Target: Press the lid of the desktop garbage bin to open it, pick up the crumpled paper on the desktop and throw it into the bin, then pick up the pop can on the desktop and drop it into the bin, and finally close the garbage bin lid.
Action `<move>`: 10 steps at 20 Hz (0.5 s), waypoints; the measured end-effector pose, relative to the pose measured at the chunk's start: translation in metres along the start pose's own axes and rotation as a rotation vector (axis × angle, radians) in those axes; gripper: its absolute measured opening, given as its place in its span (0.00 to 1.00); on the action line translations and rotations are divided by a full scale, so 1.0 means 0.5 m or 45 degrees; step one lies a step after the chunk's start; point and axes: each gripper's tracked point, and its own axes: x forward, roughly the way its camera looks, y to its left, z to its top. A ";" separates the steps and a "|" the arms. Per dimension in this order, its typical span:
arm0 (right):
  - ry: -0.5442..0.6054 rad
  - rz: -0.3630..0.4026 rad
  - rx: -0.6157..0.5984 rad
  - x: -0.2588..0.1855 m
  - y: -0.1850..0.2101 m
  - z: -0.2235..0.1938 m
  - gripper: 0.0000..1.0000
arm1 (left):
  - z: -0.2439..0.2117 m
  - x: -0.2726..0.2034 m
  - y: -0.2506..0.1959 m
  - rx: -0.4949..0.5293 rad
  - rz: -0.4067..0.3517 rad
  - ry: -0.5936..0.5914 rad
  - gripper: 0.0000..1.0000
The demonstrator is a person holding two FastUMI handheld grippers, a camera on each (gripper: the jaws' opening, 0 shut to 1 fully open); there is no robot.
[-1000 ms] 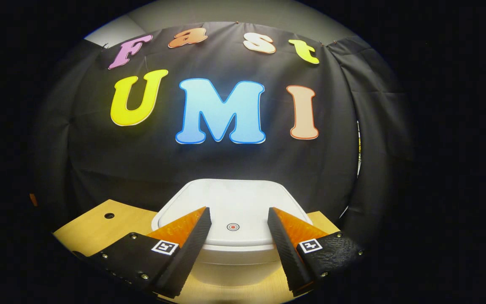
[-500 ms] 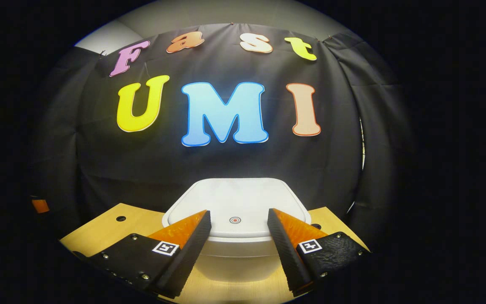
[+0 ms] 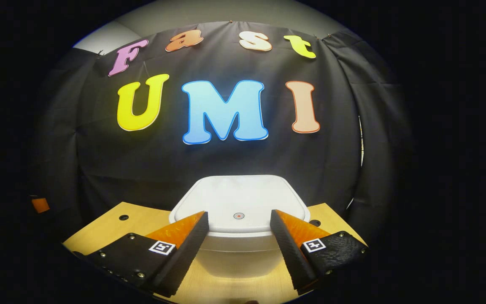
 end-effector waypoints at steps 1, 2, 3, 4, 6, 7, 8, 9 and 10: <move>0.006 0.005 0.011 -0.010 0.005 0.002 0.95 | 0.007 0.000 -0.001 0.004 -0.004 -0.006 0.95; 0.001 0.006 0.023 -0.021 0.008 0.010 0.95 | 0.016 0.001 -0.005 0.008 -0.010 -0.014 1.00; -0.011 0.009 0.038 -0.032 0.012 0.023 0.95 | 0.026 0.000 -0.009 0.010 -0.017 -0.023 0.95; -0.030 0.016 0.055 -0.049 0.019 0.039 0.95 | 0.035 0.001 -0.013 0.013 -0.026 -0.031 0.95; -0.077 0.037 0.066 -0.068 0.023 0.080 0.95 | 0.068 -0.001 -0.027 0.021 -0.039 -0.060 0.95; -0.107 0.045 0.058 -0.086 0.030 0.099 0.94 | 0.088 -0.001 -0.040 0.026 -0.052 -0.079 1.00; -0.135 0.052 0.047 -0.103 0.037 0.117 0.95 | 0.106 -0.004 -0.054 0.029 -0.064 -0.095 1.00; -0.164 0.060 0.040 -0.121 0.046 0.133 0.95 | 0.126 -0.006 -0.072 0.033 -0.082 -0.115 1.00; -0.191 0.071 0.035 -0.141 0.055 0.151 0.95 | 0.140 -0.007 -0.092 0.038 -0.099 -0.130 1.00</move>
